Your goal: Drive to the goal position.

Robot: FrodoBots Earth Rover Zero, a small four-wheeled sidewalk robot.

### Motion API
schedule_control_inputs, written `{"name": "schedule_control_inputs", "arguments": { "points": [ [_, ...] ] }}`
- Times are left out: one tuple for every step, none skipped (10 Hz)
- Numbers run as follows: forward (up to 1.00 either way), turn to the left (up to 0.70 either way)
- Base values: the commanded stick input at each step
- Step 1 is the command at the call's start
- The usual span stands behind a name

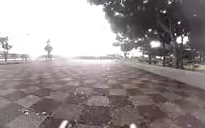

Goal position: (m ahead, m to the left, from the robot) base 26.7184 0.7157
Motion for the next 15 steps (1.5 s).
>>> {"name": "schedule_control_inputs", "arguments": {
  "points": [
    [0.7,0.02],
    [0.7,0.02],
    [0.7,0.01],
    [0.7,0.0],
    [0.7,0.0],
    [0.7,0.0],
    [0.7,0.0],
    [0.7,0.0],
    [0.7,0.0],
    [0.7,0.0],
    [0.7,0.0],
    [0.7,0.0],
    [0.7,0.0],
    [0.7,0.0],
    [0.7,0.0]
  ]
}}
